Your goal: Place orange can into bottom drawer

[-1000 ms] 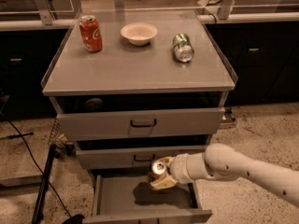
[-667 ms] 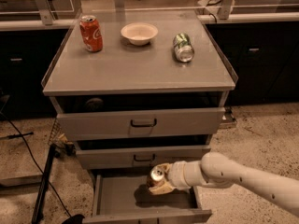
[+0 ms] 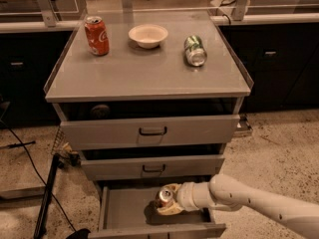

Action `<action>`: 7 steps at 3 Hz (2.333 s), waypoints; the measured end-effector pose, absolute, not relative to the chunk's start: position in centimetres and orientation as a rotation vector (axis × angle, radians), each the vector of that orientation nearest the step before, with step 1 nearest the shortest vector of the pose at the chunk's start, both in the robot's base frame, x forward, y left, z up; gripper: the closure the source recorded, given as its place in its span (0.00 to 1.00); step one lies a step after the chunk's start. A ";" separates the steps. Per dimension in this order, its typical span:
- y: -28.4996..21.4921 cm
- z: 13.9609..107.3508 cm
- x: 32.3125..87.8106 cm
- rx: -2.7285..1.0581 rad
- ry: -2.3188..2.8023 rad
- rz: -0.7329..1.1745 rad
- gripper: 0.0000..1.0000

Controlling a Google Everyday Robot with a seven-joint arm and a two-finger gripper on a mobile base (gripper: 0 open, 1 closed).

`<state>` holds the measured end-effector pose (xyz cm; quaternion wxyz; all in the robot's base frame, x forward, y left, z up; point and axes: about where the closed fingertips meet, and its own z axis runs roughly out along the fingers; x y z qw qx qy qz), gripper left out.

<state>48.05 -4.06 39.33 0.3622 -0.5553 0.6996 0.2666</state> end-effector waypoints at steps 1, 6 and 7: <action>-4.9 36.9 48.6 -1.441 1.771 0.657 1.00; -3.9 22.1 54.1 -1.568 1.695 0.624 1.00; -3.7 20.6 54.6 -1.583 1.719 0.617 1.00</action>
Offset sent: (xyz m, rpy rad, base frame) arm 0.0340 -0.0280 -0.1111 -0.0141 -0.1512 0.0398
